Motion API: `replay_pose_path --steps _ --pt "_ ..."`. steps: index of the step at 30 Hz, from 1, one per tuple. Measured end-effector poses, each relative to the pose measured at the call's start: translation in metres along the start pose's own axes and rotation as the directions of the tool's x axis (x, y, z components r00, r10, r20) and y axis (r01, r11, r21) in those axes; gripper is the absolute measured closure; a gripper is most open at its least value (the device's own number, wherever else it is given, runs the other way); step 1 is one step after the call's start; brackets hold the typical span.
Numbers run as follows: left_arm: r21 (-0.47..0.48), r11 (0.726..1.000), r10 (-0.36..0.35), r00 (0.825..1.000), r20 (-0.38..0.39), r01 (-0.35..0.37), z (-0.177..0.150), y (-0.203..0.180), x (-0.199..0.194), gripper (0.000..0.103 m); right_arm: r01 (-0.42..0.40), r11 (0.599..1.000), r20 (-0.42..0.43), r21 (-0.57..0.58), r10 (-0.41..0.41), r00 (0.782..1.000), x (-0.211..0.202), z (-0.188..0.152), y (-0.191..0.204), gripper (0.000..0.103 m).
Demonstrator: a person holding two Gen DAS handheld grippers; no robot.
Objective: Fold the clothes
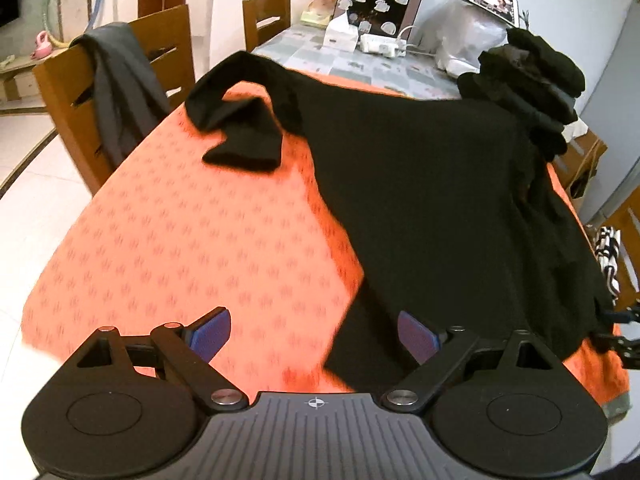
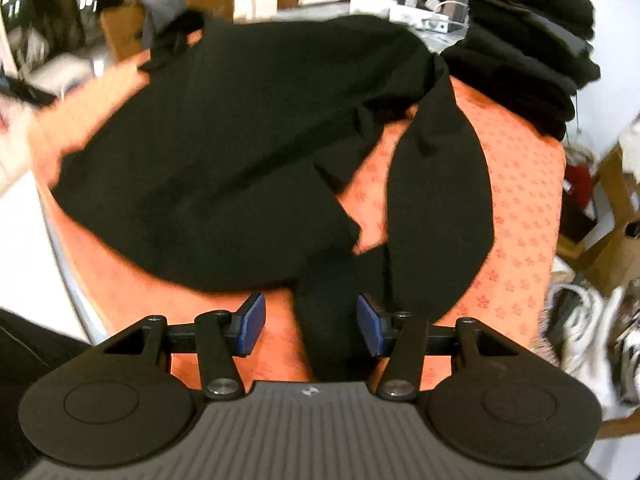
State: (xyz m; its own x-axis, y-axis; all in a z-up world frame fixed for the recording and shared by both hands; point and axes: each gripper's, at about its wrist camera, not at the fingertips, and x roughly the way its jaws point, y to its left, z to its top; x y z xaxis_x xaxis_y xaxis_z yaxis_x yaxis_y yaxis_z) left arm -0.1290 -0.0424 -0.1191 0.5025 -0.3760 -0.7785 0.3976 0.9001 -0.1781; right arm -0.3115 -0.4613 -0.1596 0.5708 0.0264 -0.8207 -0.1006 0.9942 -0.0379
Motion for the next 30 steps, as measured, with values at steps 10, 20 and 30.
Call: replay_pose_path --steps 10,20,30 --pt "-0.017 1.0 0.012 1.0 0.028 -0.012 -0.025 -0.012 -0.019 0.012 0.28 0.955 0.053 0.094 -0.285 0.957 -0.032 0.001 -0.052 0.096" --pt "0.0 0.999 -0.035 0.998 0.059 0.035 -0.024 -0.032 -0.014 0.012 0.416 0.88 0.088 0.231 -0.445 0.891 -0.083 0.001 -0.107 0.06" --pt "0.176 0.984 0.027 0.999 0.021 -0.031 -0.035 -0.021 -0.006 0.012 0.168 0.985 0.099 0.035 -0.17 0.98 -0.039 -0.008 -0.025 0.053"
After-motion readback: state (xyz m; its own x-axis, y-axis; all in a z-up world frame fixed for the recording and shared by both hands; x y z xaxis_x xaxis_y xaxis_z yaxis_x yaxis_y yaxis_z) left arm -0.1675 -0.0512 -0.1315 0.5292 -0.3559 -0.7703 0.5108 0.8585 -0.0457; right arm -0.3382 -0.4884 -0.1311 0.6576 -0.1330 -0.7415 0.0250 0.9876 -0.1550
